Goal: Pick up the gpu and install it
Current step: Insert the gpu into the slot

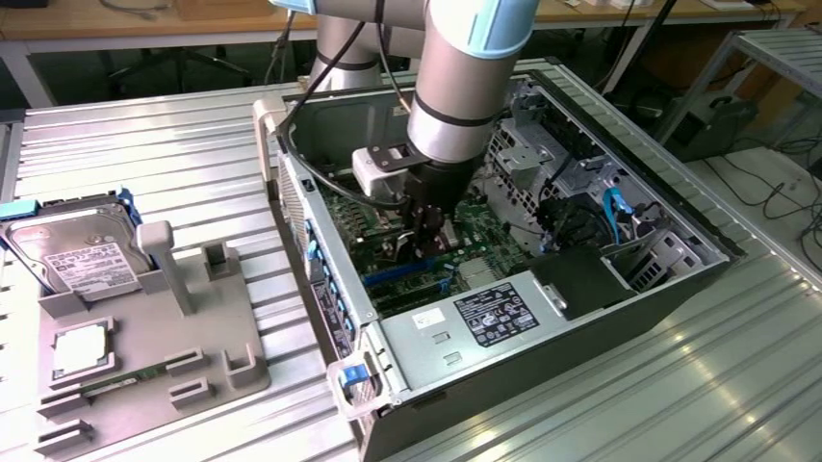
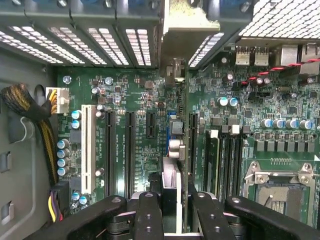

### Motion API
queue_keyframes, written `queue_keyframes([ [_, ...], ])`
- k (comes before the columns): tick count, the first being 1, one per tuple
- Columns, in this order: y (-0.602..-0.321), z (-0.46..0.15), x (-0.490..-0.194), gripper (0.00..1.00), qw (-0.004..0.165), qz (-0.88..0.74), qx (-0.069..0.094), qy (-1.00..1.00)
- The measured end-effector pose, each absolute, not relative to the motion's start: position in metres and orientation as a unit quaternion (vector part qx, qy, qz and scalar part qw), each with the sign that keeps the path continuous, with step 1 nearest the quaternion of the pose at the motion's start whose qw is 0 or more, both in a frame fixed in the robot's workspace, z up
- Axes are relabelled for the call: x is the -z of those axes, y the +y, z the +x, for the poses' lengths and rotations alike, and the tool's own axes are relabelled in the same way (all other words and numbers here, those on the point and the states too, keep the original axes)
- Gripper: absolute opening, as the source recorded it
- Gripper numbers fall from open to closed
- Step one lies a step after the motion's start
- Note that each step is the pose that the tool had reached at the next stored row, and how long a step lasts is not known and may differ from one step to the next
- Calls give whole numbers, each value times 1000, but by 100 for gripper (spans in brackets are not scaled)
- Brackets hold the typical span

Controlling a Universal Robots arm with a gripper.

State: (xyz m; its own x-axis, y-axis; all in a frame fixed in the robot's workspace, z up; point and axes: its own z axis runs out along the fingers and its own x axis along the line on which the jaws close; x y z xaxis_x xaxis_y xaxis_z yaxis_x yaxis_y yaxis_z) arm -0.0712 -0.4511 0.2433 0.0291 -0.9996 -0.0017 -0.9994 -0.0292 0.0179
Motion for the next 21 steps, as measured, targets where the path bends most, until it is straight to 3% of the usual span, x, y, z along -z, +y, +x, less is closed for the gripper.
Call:
queue_keyframes([
  [21,-452,-75,-238,28,6,714,7,-700],
])
